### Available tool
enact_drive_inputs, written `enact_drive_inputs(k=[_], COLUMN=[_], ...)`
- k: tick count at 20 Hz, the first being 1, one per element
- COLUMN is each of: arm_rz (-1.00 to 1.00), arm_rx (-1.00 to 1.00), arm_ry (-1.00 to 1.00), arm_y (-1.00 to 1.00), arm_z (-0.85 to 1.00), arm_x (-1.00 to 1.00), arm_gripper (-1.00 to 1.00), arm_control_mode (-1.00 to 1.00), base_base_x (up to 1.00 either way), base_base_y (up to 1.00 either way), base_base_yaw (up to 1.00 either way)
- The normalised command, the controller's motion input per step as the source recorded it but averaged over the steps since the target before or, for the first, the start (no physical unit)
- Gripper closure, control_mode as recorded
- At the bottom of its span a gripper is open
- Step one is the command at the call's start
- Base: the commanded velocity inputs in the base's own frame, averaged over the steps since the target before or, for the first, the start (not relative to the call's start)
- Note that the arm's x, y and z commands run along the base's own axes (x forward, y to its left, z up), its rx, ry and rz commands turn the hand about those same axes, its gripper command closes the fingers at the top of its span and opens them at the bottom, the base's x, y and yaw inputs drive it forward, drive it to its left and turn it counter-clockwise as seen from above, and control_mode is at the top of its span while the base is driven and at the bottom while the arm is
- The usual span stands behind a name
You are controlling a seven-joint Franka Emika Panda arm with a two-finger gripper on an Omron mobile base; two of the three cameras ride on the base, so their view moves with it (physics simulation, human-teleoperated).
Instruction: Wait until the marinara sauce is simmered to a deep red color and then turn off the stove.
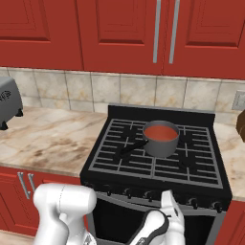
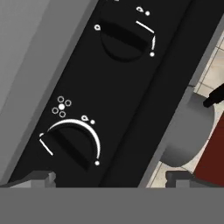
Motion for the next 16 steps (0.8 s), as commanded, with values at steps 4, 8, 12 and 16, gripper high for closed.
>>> enact_drive_inputs(k=[4,8,12,16], arm_rz=[0.12,0.15,0.16,0.14], arm_rx=[-0.03,-0.04,-0.05,-0.06], arm_ry=[-0.09,-0.07,-0.05,-0.04], arm_y=[0.02,0.11,0.25,0.35], arm_z=[-0.04,-0.01,0.0,0.0], arm_x=[-0.14,-0.1,-0.08,-0.09], arm_gripper=[-1.0,-1.0,-1.0,-1.0], arm_control_mode=[-1.0,-1.0,-1.0,-1.0], base_base_x=[0.0,0.0,0.0,0.0], base_base_y=[0.0,0.0,0.0,0.0], base_base_yaw=[0.0,0.0,0.0,0.0])
